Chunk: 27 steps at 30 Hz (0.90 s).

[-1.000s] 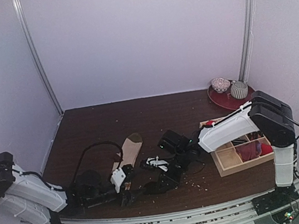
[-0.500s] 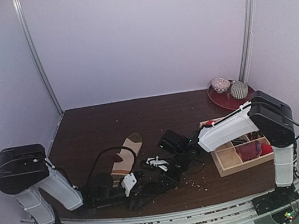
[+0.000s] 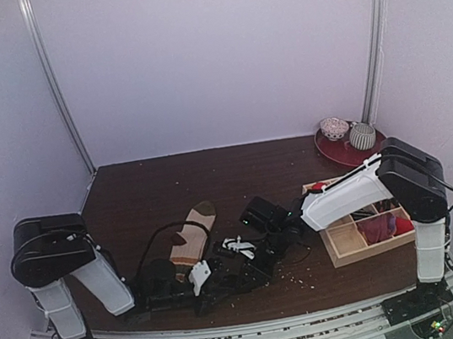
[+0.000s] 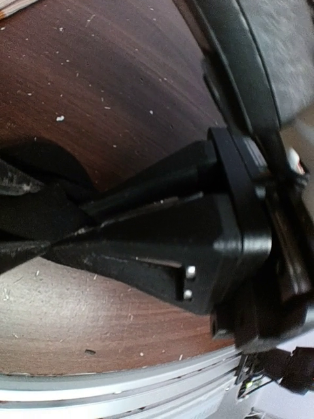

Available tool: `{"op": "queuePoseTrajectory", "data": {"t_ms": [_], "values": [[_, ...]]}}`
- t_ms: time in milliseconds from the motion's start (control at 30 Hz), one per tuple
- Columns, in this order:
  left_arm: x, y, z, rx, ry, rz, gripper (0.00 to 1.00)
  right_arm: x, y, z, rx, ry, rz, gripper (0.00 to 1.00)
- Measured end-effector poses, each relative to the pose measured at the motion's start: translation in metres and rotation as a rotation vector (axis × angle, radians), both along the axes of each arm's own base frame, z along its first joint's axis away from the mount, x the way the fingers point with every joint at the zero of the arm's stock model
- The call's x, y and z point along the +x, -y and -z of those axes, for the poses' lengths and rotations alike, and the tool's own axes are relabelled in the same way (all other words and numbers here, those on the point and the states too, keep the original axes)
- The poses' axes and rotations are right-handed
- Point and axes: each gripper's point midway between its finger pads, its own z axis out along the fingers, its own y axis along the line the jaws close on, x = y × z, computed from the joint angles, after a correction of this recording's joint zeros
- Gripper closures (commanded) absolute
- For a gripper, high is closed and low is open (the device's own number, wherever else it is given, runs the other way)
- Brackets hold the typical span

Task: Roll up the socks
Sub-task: Roll the sock at the center of the board.

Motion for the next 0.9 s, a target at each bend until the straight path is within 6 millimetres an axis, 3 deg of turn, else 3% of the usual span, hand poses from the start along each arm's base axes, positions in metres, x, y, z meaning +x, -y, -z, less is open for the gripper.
{"op": "queuePoseTrajectory", "data": {"t_ms": [167,400,600,667,800,900], "values": [[-0.002,0.001,-0.001,-0.018,-0.010,0.016,1.00,0.000,0.001,0.001,-0.003,-0.004,0.004,0.87],[-0.002,0.006,-0.002,-0.027,-0.020,0.027,1.00,0.005,0.002,-0.007,0.004,0.029,0.039,0.60],[-0.001,0.010,-0.002,-0.033,-0.029,0.034,1.00,0.018,0.033,-0.011,-0.063,0.176,0.144,0.47],[-0.001,0.010,-0.002,-0.034,-0.032,0.034,1.00,0.021,0.045,-0.013,-0.086,0.213,0.173,0.39],[-0.002,0.010,-0.002,-0.035,-0.035,0.039,1.00,0.026,0.053,-0.031,-0.058,0.283,0.200,0.35],[-0.002,0.010,-0.002,-0.036,-0.036,0.041,1.00,0.028,0.045,-0.042,0.000,0.296,0.183,0.34]]}}
